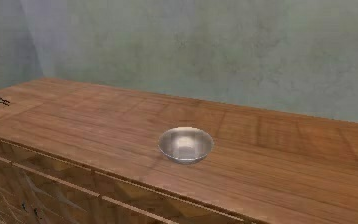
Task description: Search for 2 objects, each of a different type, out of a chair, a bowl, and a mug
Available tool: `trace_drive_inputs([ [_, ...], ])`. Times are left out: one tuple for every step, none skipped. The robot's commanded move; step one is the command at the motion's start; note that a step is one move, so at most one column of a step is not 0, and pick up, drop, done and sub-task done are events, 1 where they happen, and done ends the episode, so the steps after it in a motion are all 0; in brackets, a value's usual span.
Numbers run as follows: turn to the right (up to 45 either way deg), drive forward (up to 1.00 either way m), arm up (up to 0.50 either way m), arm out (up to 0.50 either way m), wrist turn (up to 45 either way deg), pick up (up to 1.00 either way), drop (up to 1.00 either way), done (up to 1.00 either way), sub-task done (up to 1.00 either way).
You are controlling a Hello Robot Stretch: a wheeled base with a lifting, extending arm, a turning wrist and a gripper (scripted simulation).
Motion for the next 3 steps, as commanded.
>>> trace_drive_inputs([
  [-45.0,0.00,0.00,0.00,0.0,0.00,0.00,0.00,0.00],
  [-45.0,0.00,0.00,0.00,0.0,0.00,0.00,0.00,0.00],
  [-45.0,0.00,0.00,0.00,0.0,0.00,0.00,0.00,0.00],
])
